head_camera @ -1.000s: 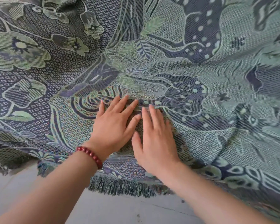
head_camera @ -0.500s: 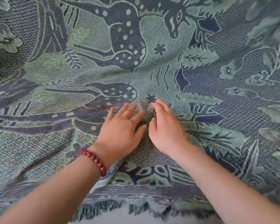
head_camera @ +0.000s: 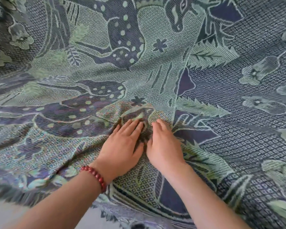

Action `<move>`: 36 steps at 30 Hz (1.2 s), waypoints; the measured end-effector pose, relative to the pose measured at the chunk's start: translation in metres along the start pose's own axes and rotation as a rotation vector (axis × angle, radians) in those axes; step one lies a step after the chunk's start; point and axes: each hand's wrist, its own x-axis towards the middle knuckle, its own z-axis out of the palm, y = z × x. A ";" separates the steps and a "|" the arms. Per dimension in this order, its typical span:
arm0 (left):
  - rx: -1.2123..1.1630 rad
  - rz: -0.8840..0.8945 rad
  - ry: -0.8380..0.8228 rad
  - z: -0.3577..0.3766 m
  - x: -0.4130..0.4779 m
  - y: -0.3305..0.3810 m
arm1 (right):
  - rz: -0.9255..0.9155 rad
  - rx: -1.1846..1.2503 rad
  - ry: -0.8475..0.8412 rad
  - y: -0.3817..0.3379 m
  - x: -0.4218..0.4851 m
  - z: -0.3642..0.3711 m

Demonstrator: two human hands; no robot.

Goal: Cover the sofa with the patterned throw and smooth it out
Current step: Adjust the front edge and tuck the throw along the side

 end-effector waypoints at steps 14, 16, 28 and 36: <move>-0.305 -0.048 0.048 0.002 -0.015 0.009 | 0.127 -0.110 0.130 0.048 -0.035 -0.032; -0.313 -0.033 0.082 0.001 -0.017 0.013 | 0.137 -0.095 0.169 0.054 -0.043 -0.036; -0.426 0.163 0.139 -0.004 -0.040 0.051 | 0.105 -0.117 0.121 0.072 -0.066 -0.076; -0.387 0.165 0.243 -0.001 -0.031 0.084 | 0.023 0.069 0.268 0.092 -0.065 -0.075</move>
